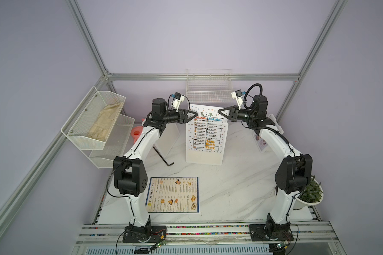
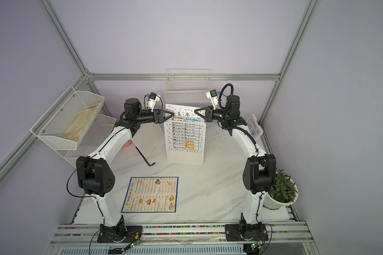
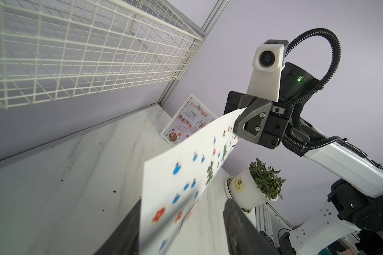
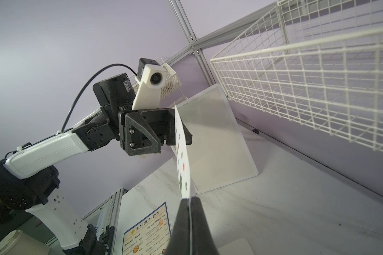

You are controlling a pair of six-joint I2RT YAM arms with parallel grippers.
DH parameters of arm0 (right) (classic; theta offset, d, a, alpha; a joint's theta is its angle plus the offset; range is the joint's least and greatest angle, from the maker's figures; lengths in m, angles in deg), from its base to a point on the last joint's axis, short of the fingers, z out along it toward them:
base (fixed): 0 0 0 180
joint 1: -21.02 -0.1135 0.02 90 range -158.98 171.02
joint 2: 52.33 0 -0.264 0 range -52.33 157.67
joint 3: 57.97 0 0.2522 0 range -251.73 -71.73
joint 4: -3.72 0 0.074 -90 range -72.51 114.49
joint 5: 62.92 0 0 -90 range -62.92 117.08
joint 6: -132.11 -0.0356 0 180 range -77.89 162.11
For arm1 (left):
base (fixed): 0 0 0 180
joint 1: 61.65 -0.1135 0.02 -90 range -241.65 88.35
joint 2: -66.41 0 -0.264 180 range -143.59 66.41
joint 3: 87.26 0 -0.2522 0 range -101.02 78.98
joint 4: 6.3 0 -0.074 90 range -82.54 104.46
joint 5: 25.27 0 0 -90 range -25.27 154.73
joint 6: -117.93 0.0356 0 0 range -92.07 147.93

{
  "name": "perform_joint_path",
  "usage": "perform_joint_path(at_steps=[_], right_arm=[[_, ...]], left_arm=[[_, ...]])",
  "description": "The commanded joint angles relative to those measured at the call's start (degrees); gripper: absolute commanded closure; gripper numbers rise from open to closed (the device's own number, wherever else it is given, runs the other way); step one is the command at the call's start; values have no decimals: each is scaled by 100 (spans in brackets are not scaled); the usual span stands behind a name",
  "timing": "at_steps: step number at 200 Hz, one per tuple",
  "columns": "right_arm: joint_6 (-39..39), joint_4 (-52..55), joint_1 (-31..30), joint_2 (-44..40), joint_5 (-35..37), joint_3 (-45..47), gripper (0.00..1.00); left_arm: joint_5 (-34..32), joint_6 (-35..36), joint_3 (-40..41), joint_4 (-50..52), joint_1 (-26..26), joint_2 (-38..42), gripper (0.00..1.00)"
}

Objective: Insert the menus into the narrow rack
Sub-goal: Insert the menu into the narrow rack.

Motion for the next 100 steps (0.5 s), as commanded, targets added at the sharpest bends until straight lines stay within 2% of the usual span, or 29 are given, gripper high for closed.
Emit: perform_joint_path(at_steps=[1, 56, 100], right_arm=[[20, -169, -39, 46, -85, 48, 95], [66, -45, -32, -21, 19, -125, 82], [456, 454, -38, -169, 568, -210, 77]], left_arm=[[42, 122, 205, -230, -37, 384, 47], [39, 115, 285, -292, -46, 440, 53], [-96, 119, 274, -286, -115, 463, 50]])
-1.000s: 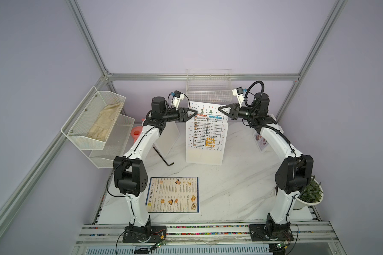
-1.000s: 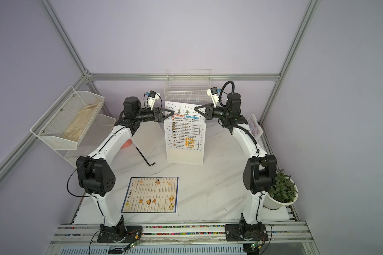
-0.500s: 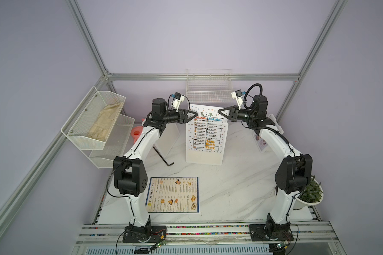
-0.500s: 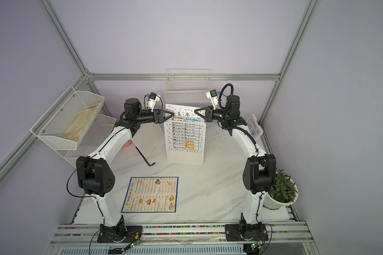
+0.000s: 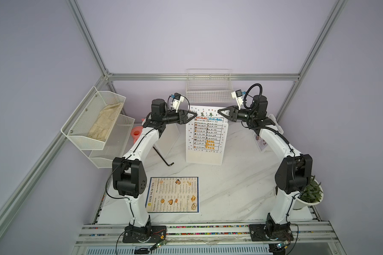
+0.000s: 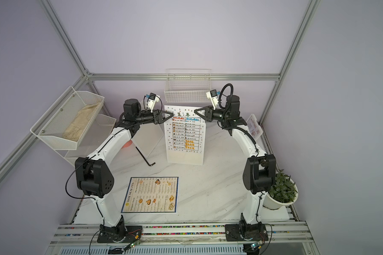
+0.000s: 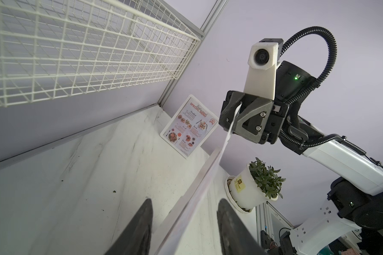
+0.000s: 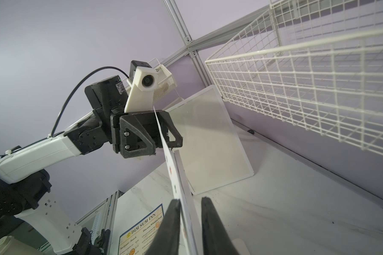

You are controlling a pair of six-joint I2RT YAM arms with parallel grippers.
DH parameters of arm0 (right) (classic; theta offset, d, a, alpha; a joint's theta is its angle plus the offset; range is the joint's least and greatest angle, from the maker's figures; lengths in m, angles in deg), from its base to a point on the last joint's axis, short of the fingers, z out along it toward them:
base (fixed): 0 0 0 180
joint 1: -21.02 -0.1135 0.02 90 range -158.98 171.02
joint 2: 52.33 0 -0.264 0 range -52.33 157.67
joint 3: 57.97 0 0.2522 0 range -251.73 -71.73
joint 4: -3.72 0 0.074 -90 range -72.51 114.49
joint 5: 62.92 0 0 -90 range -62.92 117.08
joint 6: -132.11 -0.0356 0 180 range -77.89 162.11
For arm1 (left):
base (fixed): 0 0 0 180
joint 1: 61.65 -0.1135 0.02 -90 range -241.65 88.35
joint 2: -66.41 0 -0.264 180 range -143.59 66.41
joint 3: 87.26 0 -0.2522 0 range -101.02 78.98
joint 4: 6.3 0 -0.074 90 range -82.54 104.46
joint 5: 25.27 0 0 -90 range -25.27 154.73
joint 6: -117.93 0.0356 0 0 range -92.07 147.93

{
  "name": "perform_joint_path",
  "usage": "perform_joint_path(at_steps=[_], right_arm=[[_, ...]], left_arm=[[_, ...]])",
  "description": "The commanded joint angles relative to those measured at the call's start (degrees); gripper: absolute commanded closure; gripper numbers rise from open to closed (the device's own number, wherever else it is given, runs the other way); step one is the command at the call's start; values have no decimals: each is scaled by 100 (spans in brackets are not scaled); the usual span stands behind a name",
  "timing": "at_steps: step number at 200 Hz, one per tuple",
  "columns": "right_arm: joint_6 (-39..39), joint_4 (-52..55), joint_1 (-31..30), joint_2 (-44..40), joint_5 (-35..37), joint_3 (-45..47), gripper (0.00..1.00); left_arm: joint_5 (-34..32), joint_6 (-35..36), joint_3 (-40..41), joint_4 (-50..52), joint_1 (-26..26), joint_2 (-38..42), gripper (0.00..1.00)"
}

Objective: Insert the menus into the narrow rack
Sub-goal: Insert the menu into the narrow rack.

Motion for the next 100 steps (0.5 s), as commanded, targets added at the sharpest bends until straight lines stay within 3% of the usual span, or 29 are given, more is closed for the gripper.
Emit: perform_joint_path(at_steps=[1, 42, 100], right_arm=[[331, 317, -34, -171, 335, -194, 77], [350, 361, -38, -182, 330, -244, 77], [363, 435, -68, -121, 242, -293, 81]], left_arm=[[-102, 121, 122, -176, -98, 370, 50], [-265, 340, -175, 214, -146, 290, 44], [-186, 353, -155, 262, -152, 277, 45]])
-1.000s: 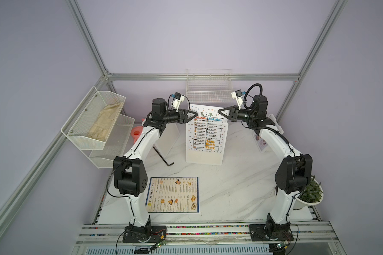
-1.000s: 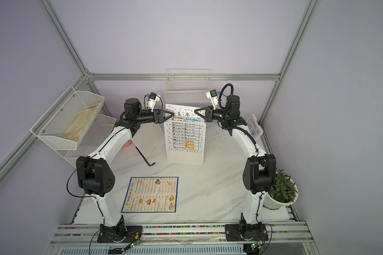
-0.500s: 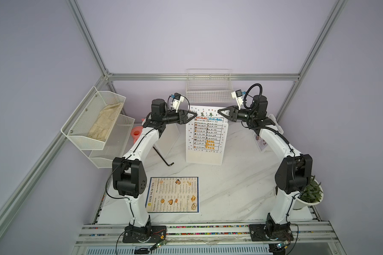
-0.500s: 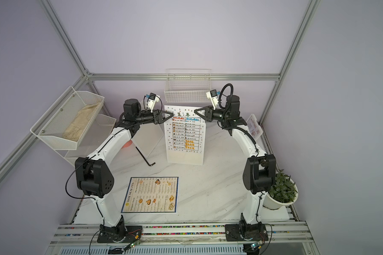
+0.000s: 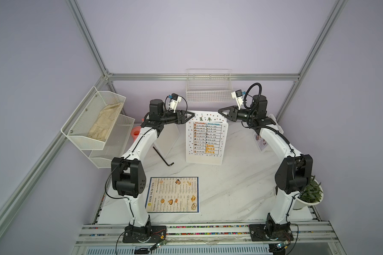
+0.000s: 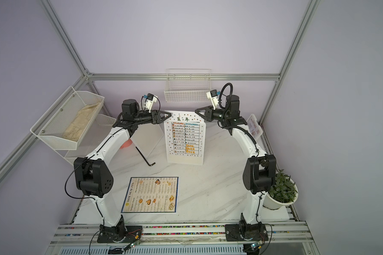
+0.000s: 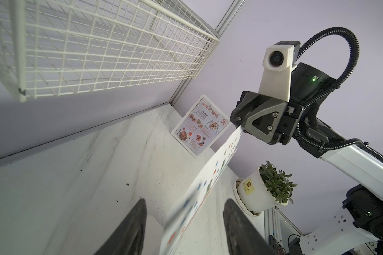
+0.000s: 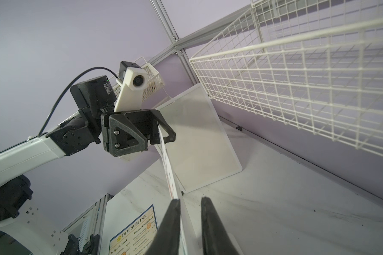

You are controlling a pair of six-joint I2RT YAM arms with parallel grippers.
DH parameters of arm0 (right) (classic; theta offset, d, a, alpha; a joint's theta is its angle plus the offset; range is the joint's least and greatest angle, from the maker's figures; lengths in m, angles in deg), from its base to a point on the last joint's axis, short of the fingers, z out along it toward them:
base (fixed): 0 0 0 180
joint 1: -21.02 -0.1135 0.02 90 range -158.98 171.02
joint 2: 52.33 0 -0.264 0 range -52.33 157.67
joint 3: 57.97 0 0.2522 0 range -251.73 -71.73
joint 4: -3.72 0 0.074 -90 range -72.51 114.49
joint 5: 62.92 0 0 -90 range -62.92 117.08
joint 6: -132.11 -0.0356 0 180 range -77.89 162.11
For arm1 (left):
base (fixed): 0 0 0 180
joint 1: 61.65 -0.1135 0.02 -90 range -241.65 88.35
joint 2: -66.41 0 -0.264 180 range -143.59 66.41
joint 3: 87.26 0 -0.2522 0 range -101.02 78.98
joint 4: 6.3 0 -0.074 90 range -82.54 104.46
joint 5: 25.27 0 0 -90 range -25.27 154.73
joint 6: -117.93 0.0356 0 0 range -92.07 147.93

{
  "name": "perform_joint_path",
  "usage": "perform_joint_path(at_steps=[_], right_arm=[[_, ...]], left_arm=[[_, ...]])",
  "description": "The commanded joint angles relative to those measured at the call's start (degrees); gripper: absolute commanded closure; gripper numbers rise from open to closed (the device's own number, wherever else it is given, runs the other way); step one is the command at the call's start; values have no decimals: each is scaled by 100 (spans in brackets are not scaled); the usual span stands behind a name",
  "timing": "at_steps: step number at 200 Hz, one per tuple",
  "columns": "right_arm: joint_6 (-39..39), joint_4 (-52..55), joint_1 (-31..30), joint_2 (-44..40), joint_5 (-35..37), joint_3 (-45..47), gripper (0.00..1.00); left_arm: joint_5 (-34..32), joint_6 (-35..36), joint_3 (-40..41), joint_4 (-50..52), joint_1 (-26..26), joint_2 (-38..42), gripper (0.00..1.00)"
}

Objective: Insert the menus into the narrow rack
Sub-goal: Insert the menu into the narrow rack.

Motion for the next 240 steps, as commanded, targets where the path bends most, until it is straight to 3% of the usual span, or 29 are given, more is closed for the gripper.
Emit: perform_joint_path(at_steps=[1, 60, 125, 165, 240], right_arm=[[140, 70, -62, -119, -49, -177, 81], [390, 419, -93, -292, 434, -261, 76], [1002, 1632, -527, -363, 2193, -953, 71], [1144, 2727, -841, -10, 3179, -1925, 71], [1256, 4640, -1264, 1135, 3912, -4056, 71]], left_arm=[[34, 182, -142, -48, -21, 273, 45], [78, 170, -44, -100, -12, 353, 46], [207, 89, -4, -247, 23, 406, 48], [209, 69, 71, -325, 23, 470, 48], [189, 62, 97, -361, 24, 493, 45]])
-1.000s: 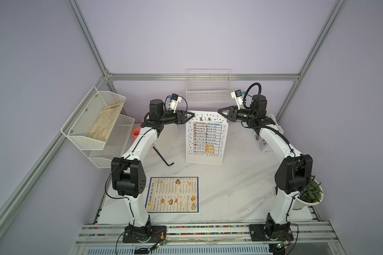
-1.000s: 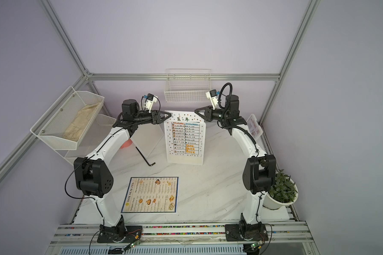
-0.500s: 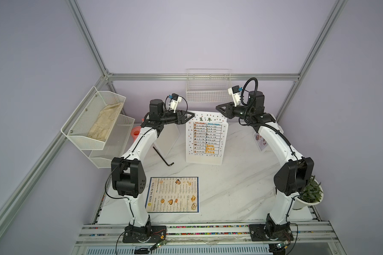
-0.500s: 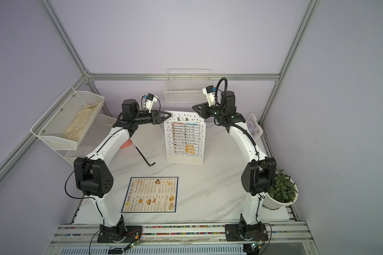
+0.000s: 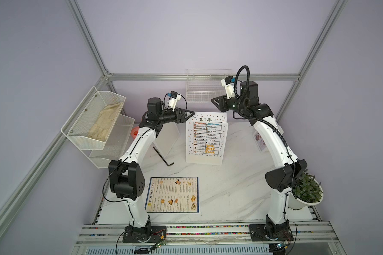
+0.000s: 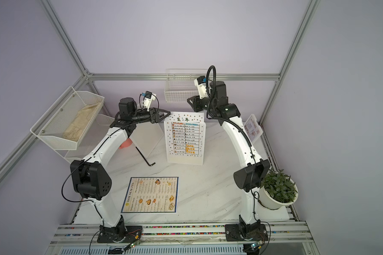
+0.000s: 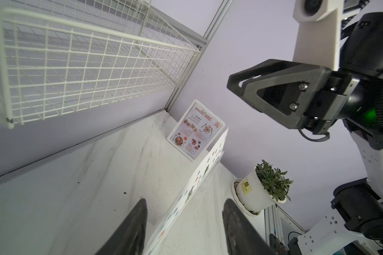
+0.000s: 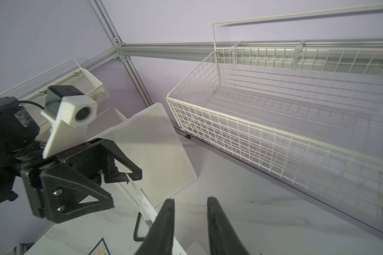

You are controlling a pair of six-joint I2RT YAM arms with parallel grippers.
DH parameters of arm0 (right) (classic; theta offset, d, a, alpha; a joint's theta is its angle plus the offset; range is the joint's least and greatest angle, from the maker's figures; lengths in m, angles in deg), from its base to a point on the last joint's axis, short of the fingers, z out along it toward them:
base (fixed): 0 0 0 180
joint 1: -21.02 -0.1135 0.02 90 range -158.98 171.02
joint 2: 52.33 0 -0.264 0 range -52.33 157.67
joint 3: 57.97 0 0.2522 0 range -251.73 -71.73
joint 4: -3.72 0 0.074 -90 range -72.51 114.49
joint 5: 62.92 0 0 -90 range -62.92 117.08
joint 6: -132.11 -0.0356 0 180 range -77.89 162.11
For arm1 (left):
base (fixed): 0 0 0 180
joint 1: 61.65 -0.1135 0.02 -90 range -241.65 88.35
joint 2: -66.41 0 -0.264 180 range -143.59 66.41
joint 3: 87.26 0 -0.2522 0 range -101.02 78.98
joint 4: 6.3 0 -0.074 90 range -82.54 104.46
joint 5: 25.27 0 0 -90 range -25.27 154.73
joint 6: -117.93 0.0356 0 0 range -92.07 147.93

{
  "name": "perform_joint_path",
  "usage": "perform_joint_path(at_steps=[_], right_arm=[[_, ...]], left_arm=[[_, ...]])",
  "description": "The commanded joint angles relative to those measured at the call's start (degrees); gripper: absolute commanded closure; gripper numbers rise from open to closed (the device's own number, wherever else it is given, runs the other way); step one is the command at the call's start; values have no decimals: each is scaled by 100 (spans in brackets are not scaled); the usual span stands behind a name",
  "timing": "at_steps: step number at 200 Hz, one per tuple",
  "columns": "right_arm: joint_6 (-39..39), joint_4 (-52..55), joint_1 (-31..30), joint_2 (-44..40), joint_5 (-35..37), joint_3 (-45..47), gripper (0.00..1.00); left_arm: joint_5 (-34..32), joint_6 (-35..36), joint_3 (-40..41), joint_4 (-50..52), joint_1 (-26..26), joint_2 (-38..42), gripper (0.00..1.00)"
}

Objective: Insert the menus into the narrow rack
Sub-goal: Insert the menu into the narrow rack.

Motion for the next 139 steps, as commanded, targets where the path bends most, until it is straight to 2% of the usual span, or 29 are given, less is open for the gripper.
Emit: perform_joint_path(at_steps=[1, 21, 93, 139], right_arm=[[199, 1045, -105, 415, 392, -603, 71], [188, 1315, -129, 614, 434, -881, 71], [220, 1299, -146, 500, 237, -626, 71], [314, 1235, -165, 537, -265, -514, 71]], left_arm=[[81, -3, 85, -227, 17, 244, 45], [93, -7, 95, -227, 14, 245, 46], [72, -11, 154, -236, 17, 248, 47], [-122, 65, 272, -176, 17, 324, 39]])
